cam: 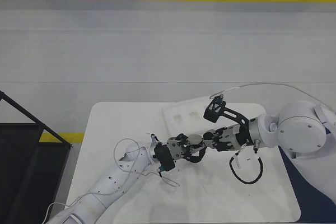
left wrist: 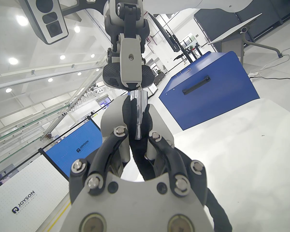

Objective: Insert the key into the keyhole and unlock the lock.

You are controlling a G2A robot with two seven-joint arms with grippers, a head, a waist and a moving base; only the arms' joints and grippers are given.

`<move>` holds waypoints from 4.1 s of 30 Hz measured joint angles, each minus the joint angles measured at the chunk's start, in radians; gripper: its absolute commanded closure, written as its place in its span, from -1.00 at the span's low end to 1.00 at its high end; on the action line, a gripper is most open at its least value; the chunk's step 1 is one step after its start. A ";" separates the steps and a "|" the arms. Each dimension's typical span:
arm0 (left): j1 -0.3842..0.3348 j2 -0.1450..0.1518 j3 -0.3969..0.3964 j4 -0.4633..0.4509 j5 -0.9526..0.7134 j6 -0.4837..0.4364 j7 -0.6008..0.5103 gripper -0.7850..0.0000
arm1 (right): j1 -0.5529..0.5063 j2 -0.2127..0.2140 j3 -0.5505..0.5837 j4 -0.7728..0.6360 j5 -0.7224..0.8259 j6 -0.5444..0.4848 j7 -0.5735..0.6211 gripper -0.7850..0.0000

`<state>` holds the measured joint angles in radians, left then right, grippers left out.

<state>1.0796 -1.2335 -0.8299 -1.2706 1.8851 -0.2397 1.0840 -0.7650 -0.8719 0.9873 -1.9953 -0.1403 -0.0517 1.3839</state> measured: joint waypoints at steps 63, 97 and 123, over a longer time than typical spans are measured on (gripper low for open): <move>0.027 -0.015 -0.061 0.005 -0.592 -0.520 -0.334 1.00 | -0.068 0.093 0.067 0.021 -0.367 -0.810 -0.426 -1.00; 0.003 -0.040 -0.020 0.019 -0.494 -0.477 -0.325 1.00 | 0.030 0.111 -0.073 -0.002 -0.461 -0.845 -0.461 -1.00; 0.025 -0.004 -0.083 0.004 -0.494 -0.687 -0.361 1.00 | 0.120 0.200 -0.167 -0.079 -0.878 -0.961 -0.692 0.02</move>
<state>1.1048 -1.2375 -0.9128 -1.2666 1.3916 -0.9263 0.7229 -0.6451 -0.6721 0.8200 -2.0746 -1.0179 -1.0123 0.6921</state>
